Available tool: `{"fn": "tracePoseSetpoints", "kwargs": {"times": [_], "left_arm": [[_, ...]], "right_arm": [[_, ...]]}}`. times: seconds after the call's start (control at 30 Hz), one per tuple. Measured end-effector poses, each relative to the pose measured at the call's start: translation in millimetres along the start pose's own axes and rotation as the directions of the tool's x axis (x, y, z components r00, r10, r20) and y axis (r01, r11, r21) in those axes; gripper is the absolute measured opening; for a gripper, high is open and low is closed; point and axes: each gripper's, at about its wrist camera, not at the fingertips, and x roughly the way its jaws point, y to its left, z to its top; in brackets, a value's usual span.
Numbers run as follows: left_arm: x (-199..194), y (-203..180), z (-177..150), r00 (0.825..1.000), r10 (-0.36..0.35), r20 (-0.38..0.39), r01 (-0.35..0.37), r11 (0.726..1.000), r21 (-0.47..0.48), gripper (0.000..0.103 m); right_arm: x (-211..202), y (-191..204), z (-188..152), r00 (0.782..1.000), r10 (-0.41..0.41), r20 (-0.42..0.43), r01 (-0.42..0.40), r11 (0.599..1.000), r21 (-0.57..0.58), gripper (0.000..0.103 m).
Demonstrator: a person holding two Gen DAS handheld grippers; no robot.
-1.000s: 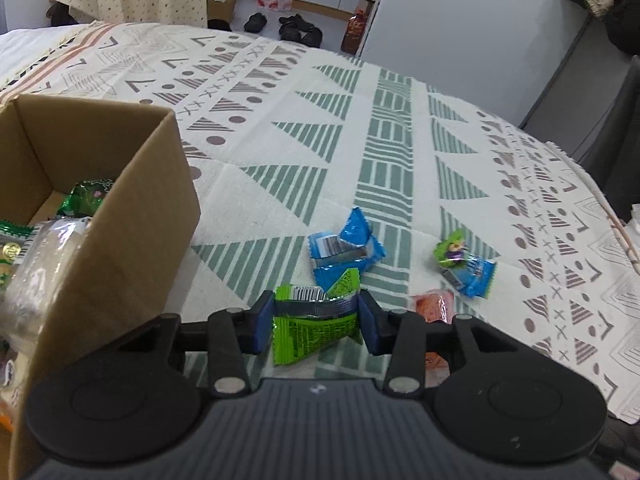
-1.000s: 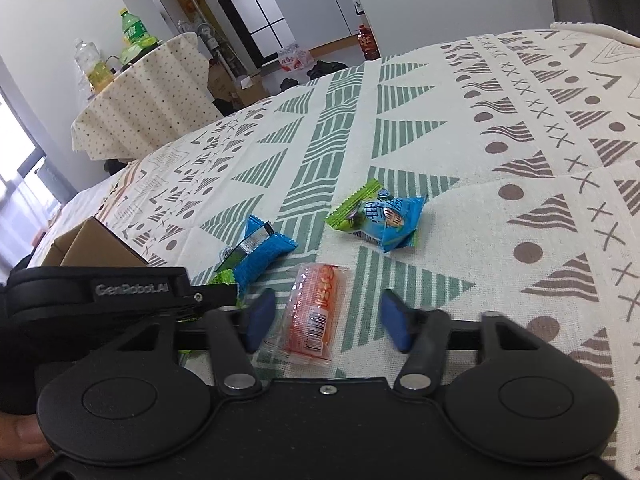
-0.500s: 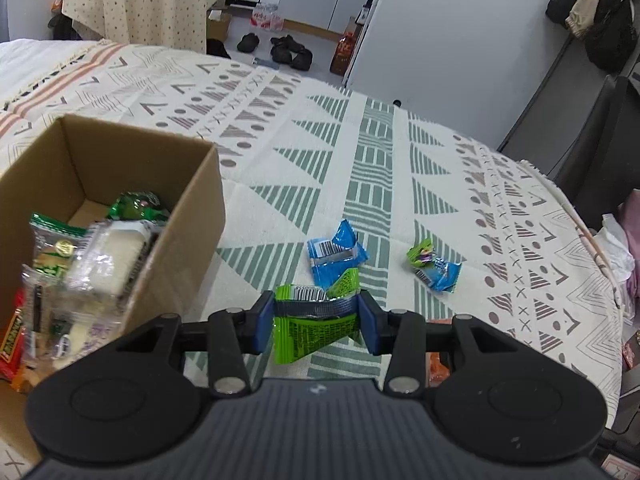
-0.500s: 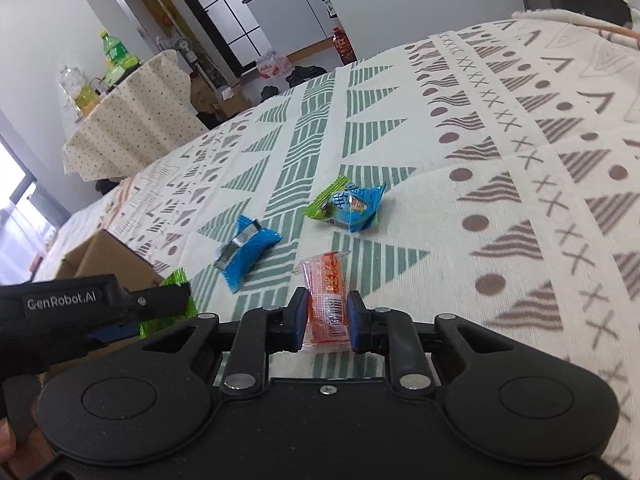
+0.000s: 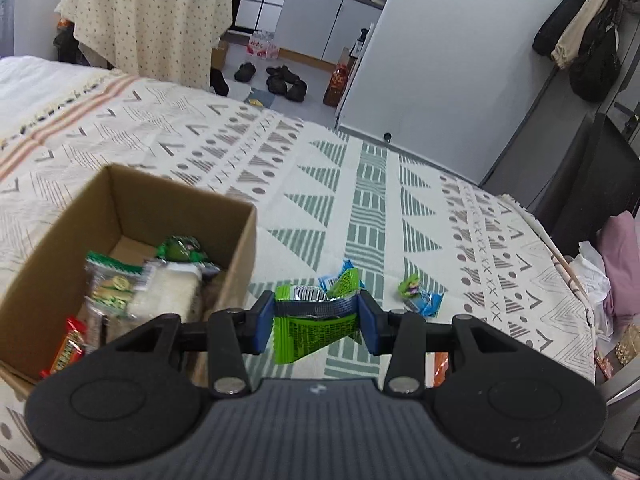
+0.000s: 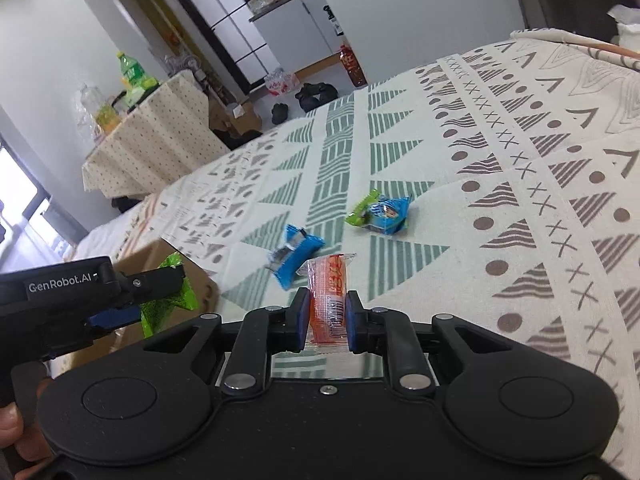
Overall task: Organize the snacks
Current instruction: 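Carry both packs over the cardboard box and open both tools to drop them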
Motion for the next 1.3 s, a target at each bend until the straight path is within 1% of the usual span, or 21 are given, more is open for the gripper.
{"fn": "tracePoseSetpoints", "kwargs": {"times": [0.13, 0.43, 0.67, 0.9, 1.03, 1.3], "left_arm": [[-12.9, 6.7, 3.7, 1.0, -0.006, 0.014, 0.006, 1.0, -0.01, 0.043], [-39.6, 32.8, 13.7, 0.998, -0.003, 0.057, 0.006, 0.999, -0.054, 0.043], [-51.1, 52.7, 21.7, 0.997, -0.002, 0.073, 0.009, 0.995, -0.101, 0.043], [-59.9, 74.3, 32.1, 0.996, -0.003, 0.089, 0.016, 0.989, -0.148, 0.043], [-62.2, 92.9, 39.5, 0.996, -0.006, 0.088, 0.023, 0.981, -0.193, 0.043], [-66.3, 130.6, 48.1, 0.995, 0.028, 0.097, 0.0, 0.963, -0.27, 0.043]], "right_arm": [[-10.4, 11.6, -1.2, 0.999, 0.026, 0.023, -0.027, 0.999, 0.033, 0.018], [-28.7, 51.0, 12.5, 0.995, 0.066, 0.069, -0.065, 0.998, -0.02, 0.018], [-32.8, 78.1, 18.2, 0.992, 0.092, 0.085, -0.087, 0.995, -0.056, 0.018], [-29.1, 101.3, 15.5, 0.991, 0.103, 0.086, -0.098, 0.993, -0.067, 0.018], [-23.6, 114.3, 13.6, 0.991, 0.114, 0.075, -0.108, 0.991, -0.073, 0.018], [-10.5, 147.4, 11.8, 0.988, 0.143, 0.057, -0.136, 0.985, -0.11, 0.018]]}}
